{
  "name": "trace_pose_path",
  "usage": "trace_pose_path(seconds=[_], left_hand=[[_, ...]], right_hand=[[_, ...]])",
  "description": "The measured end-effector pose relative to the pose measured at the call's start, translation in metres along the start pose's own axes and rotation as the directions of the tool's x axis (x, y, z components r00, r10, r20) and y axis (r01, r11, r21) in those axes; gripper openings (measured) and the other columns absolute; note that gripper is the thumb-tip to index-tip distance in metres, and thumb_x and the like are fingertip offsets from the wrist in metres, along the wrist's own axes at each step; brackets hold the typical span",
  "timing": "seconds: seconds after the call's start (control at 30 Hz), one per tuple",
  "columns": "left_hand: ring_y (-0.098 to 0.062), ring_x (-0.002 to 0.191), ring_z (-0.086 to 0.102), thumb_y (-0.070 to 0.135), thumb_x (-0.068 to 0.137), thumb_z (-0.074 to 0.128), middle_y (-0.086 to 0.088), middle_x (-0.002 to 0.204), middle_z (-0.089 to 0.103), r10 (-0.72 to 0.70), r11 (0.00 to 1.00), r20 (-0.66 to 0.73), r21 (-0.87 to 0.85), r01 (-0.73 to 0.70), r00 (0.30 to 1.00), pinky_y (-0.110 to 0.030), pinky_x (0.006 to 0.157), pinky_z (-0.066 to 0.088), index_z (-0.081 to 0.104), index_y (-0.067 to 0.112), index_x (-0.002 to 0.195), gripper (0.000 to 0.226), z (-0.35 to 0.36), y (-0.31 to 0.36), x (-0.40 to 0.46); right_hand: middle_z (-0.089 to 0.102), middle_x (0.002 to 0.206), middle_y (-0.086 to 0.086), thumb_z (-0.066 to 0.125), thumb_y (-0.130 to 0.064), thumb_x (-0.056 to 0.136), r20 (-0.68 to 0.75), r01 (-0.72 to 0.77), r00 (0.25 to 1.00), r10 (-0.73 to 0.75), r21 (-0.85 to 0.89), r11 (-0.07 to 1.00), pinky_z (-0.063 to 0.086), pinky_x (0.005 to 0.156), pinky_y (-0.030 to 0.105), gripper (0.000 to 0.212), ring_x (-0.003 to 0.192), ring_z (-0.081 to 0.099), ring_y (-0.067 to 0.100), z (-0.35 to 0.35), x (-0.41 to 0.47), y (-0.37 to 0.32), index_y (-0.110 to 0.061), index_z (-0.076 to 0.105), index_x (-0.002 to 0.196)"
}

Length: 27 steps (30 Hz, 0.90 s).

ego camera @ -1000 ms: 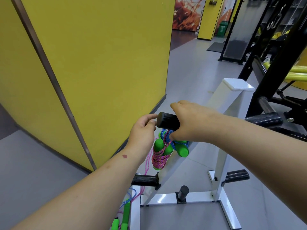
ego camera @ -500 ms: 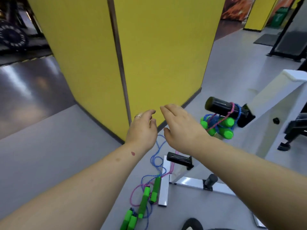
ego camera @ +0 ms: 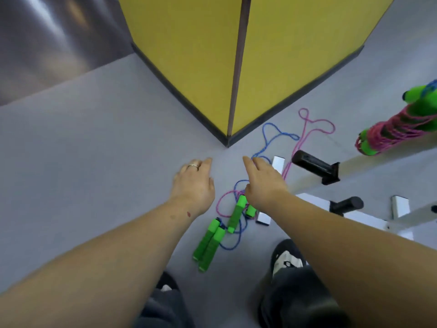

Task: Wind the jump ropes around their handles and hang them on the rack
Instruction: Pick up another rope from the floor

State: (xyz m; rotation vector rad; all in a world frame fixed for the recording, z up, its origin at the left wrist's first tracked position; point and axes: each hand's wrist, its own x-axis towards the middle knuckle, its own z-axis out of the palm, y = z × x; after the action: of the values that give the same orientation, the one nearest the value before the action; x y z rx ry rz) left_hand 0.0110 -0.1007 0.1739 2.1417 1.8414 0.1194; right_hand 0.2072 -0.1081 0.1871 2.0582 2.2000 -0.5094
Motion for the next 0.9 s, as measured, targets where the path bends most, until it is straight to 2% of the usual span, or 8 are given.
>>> trace_pose_path(seconds=[0.3, 0.47, 0.57, 0.67, 0.9], left_hand=[[-0.031, 0.136, 0.039, 0.032, 0.100, 0.045, -0.009, 0.153, 0.039, -0.073, 0.997, 0.243, 0.043, 0.064, 0.967, -0.045, 0.110, 0.036, 0.022, 0.021, 0.158, 0.064, 0.096, -0.032, 0.003], [-0.033, 0.137, 0.040, 0.040, 0.098, 0.052, -0.011, 0.152, 0.039, -0.091, 0.996, 0.336, 0.039, 0.082, 0.938, -0.045, 0.110, 0.037, 0.021, 0.021, 0.157, 0.070, 0.145, -0.045, -0.004], [-0.033, 0.137, 0.040, 0.045, 0.094, 0.057, -0.010, 0.151, 0.040, -0.081, 0.997, 0.377, 0.015, 0.082, 0.923, -0.045, 0.110, 0.036, 0.022, 0.020, 0.157, 0.076, 0.171, -0.048, -0.009], [-0.033, 0.131, 0.047, 0.052, 0.088, 0.061, -0.010, 0.144, 0.046, -0.068, 0.997, 0.403, 0.009, 0.070, 0.912, -0.045, 0.106, 0.040, 0.028, 0.017, 0.154, 0.082, 0.198, -0.051, -0.016], [-0.034, 0.121, 0.055, 0.057, 0.080, 0.071, -0.014, 0.133, 0.054, -0.105, 0.993, 0.505, 0.013, 0.114, 0.857, -0.044, 0.098, 0.046, 0.044, 0.009, 0.134, 0.077, 0.242, -0.063, -0.028]], right_hand=[[0.026, 0.158, 0.009, 0.055, -0.022, 0.087, 0.203, -0.032, 0.979, 0.026, 0.025, 0.999, 0.037, 0.109, 0.042, 0.083, 0.138, 0.035, 0.033, 0.107, 0.022, -0.006, -0.022, 0.012, 0.158], [0.024, 0.159, 0.009, 0.060, -0.026, 0.087, 0.261, 0.036, 0.965, -0.032, -0.011, 0.999, 0.037, 0.110, 0.047, 0.085, 0.143, 0.030, 0.033, 0.154, 0.032, -0.012, -0.023, 0.012, 0.157], [0.029, 0.156, 0.008, 0.061, -0.023, 0.088, 0.296, 0.073, 0.953, -0.061, -0.031, 0.997, 0.036, 0.108, 0.045, 0.083, 0.139, 0.035, 0.032, 0.178, 0.037, -0.015, -0.022, 0.015, 0.156], [0.035, 0.150, 0.007, 0.064, -0.019, 0.082, 0.342, 0.132, 0.933, -0.107, -0.049, 0.990, 0.038, 0.108, 0.044, 0.085, 0.134, 0.041, 0.032, 0.199, 0.039, -0.019, -0.020, 0.019, 0.155], [0.037, 0.151, 0.006, 0.070, -0.023, 0.081, 0.483, 0.179, 0.867, -0.124, -0.069, 0.981, 0.040, 0.106, 0.045, 0.087, 0.134, 0.042, 0.033, 0.224, 0.037, -0.015, -0.020, 0.023, 0.154]])
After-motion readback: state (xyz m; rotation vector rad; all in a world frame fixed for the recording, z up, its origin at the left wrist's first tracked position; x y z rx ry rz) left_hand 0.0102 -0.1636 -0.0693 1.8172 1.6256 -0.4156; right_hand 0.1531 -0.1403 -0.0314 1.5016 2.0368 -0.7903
